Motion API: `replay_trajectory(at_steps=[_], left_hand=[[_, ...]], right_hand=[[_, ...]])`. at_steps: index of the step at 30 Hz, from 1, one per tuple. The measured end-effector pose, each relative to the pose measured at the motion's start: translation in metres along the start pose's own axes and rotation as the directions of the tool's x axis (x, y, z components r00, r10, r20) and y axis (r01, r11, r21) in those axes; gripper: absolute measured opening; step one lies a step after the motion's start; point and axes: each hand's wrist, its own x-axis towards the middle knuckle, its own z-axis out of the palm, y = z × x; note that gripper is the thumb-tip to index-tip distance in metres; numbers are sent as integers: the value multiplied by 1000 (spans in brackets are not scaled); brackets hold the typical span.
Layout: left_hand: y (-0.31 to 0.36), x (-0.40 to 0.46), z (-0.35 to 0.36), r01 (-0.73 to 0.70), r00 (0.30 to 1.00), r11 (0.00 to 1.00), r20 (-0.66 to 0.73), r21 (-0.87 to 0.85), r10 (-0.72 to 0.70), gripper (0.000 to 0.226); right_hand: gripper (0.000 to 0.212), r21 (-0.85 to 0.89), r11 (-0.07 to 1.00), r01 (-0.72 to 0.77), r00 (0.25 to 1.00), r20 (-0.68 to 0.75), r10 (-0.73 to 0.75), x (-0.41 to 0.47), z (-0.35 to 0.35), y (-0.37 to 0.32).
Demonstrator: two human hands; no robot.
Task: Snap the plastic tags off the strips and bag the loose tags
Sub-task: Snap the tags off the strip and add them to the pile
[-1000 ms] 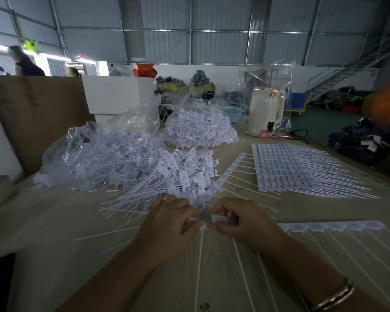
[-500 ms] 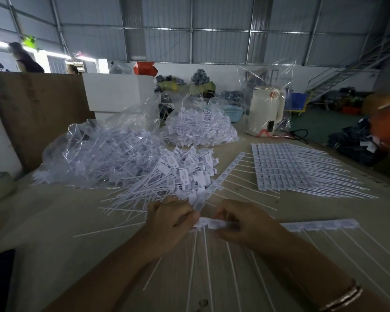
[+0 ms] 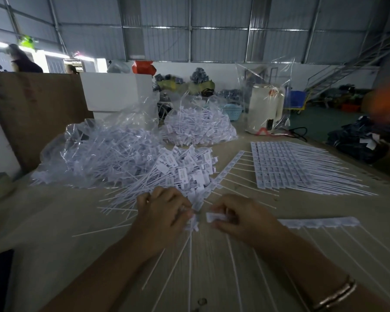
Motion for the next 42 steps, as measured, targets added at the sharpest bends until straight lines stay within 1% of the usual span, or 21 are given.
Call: replay_trajectory(at_steps=[1,3,5,6,7,9,12,14,16,18,21,23,25,27,28,29,31,34,37,40,42], left_hand=[[3,1,0,10,999,1000,-33,-12,-11,51],[7,2,1,2,997,987,-70,-161,-13,48],[12,3,3,-5,1000,958,12,-286,8,39],[15,3,5,-2,999,951,48,-310,17,37],[15,4,5,5,998,951,66,-308,16,37],[12,7,4,40,997,964,71,-265,-22,48],[10,5,1,80,996,970,66,-229,-66,63],[11,3,2,59,995,963,93,-265,-35,65],[12,3,3,7,997,949,77,-314,19,61],[10,6,0,-52,996,949,48,-312,70,57],[0,4,-4,-126,992,936,-31,-328,123,41],[-10,2,-5,-88,996,933,-51,-350,74,28],[-13,0,-4,-46,998,966,-57,-254,32,22],[-10,0,-1,-55,994,994,-95,-92,46,31],[-6,1,0,-58,992,997,-113,-60,51,36],[-3,1,0,-61,991,996,-122,-70,53,38],[5,3,2,-92,992,978,-102,-185,74,39],[16,5,6,-96,995,930,-1,-354,102,47],[14,8,6,-8,1000,945,25,-328,17,52],[6,7,6,52,998,955,48,-292,-39,61],[6,5,8,44,998,950,66,-308,-25,60]], right_hand=[[20,-11,1000,23,1000,-11,-23,2,6,-6],[25,-6,997,77,996,-51,-78,5,13,-14],[28,32,993,117,992,-61,-114,5,14,-19],[28,57,990,130,991,-47,-127,5,13,-19],[27,81,988,131,991,-26,-130,4,11,-17],[23,80,992,94,995,20,-96,3,5,-9],[21,-59,998,39,997,72,-35,3,3,1],[19,-130,990,52,997,72,-43,4,5,2],[13,-143,987,79,995,77,-68,5,6,-1],[8,-85,993,81,994,83,-74,6,4,-2],[15,-6,999,-48,995,88,48,4,-10,7],[14,-13,993,-120,992,33,120,0,-20,17],[12,-11,993,-117,993,16,117,-3,-20,16],[19,-35,996,-83,993,75,86,-2,-10,5],[25,-47,998,-51,995,89,55,0,-3,-1],[29,-47,999,-17,997,75,20,2,2,-7],[33,-14,999,40,999,16,-40,4,10,-15],[33,49,996,76,997,-8,-75,5,12,-21],[32,148,989,30,999,18,-33,2,1,-11],[21,31,999,7,996,84,-10,1,-4,0],[15,-50,998,27,997,70,-23,3,0,2]])
